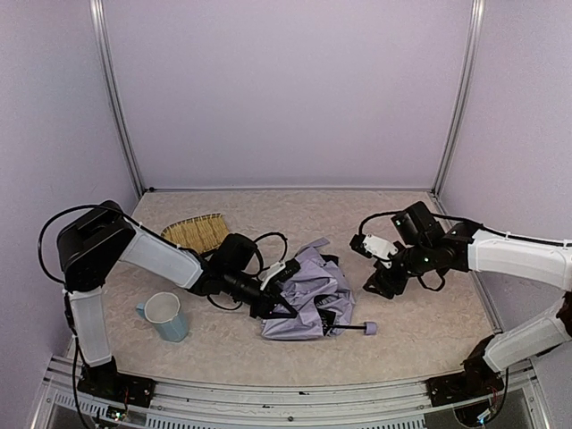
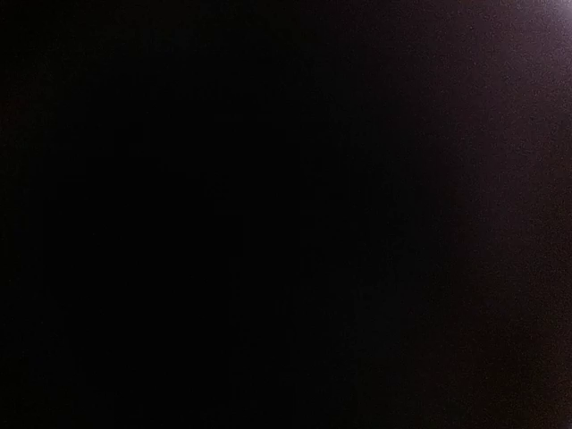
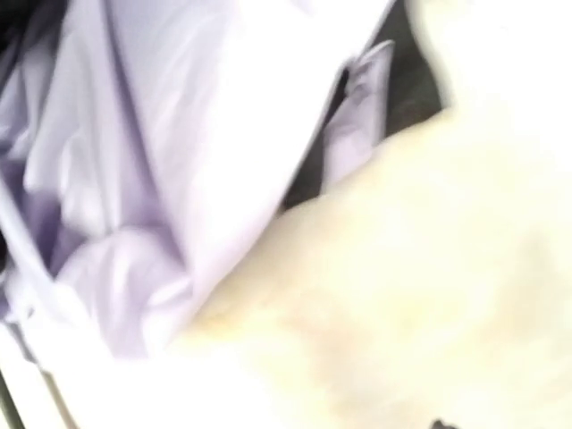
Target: Put away the umbrella
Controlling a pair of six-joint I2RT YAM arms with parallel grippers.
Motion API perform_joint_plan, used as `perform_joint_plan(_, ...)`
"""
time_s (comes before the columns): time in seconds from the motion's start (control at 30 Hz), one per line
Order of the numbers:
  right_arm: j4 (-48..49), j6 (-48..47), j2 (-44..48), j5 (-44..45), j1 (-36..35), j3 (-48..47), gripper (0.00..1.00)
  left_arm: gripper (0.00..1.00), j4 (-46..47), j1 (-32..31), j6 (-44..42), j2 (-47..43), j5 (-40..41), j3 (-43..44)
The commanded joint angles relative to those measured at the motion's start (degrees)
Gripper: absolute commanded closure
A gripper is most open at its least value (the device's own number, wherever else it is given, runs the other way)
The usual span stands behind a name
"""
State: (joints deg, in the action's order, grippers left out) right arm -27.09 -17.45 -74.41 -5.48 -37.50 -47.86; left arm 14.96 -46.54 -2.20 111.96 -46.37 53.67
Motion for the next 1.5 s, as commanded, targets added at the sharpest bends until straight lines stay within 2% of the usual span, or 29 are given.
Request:
perform_joint_plan(0.0,9.74,-7.02,10.38,2.34,-4.80,1.55,0.31,0.88,-6.88,1.08,2.89,4.34,1.24,-0.93)
perform_joint_plan(0.13,26.81,-14.14,16.97,2.72,-17.94,10.45,0.24,0.91,-7.33,1.73,5.94,6.52,0.03,0.97)
perform_joint_plan(0.17,30.13,-15.48,15.96,3.69,-21.78,11.99,0.22,0.91,-7.61,1.84,6.44,7.07,-0.03,1.14)
perform_joint_plan(0.27,34.97,-19.75,7.43,11.23,-31.41,13.05,0.01,0.92,-8.03,2.30,7.60,8.26,-0.44,1.28)
perform_joint_plan(0.3,35.55,-20.44,3.81,14.54,-33.10,12.28,0.00,0.92,-8.25,2.47,7.84,8.53,-0.52,1.26)
perform_joint_plan(0.4,37.73,-22.26,-4.48,18.72,-33.78,10.14,0.00,0.93,-8.97,2.69,8.10,9.20,-0.89,1.52)
perform_joint_plan(0.5,42.72,-27.24,-9.60,17.10,-33.03,10.40,0.00,0.93,-9.85,2.69,7.55,9.61,-1.38,2.13)
perform_joint_plan(0.57,43.11,-26.75,-12.29,17.45,-30.65,9.14,0.01,0.93,-10.96,2.70,6.90,9.88,-1.65,2.57)
perform_joint_plan(0.67,41.55,-25.60,-16.96,16.52,-26.45,6.82,0.07,0.94,-12.76,2.69,5.29,10.18,-1.97,3.37)
perform_joint_plan(0.8,39.65,-24.86,-21.04,10.09,-23.45,5.50,0.23,0.94,-14.92,2.69,3.58,10.76,-2.82,4.38)
perform_joint_plan(0.83,38.25,-23.65,-22.07,7.56,-22.71,4.40,0.35,0.94,-15.36,2.69,3.18,10.87,-3.21,4.58)
perform_joint_plan(0.9,34.02,-19.81,-24.21,2.99,-20.68,1.69,0.51,0.93,-15.74,2.68,2.51,10.74,-3.77,4.76)
perform_joint_plan(0.97,27.45,-15.53,-26.16,-3.01,-18.17,-1.48,0.59,0.87,-15.29,2.77,1.77,9.95,-4.23,4.56)
perform_joint_plan(1.03,21.42,-11.72,-28.13,-9.04,-15.80,-4.08,0.64,0.70,-13.10,2.98,1.62,7.64,-3.34,3.93)
perform_joint_plan(1.07,19.00,-10.21,-29.15,-11.48,-14.90,-4.94,0.66,0.60,-10.87,3.22,1.82,6.19,-2.47,3.30)
perform_joint_plan(1.2,12.45,-5.78,-32.56,-17.41,-13.12,-6.09,0.74,0.39,3.74,5.11,4.60,-1.67,1.92,-0.99)
perform_joint_plan(1.33,8.99,-5.16,-34.97,-20.91,-12.46,-6.86,0.76,0.30,18.24,6.40,5.93,-8.07,5.42,-6.83)
perform_joint_plan(1.47,1.99,-3.86,-37.30,-25.97,-10.48,-11.70,0.76,0.28,30.61,6.60,5.68,-15.51,9.11,-14.19)
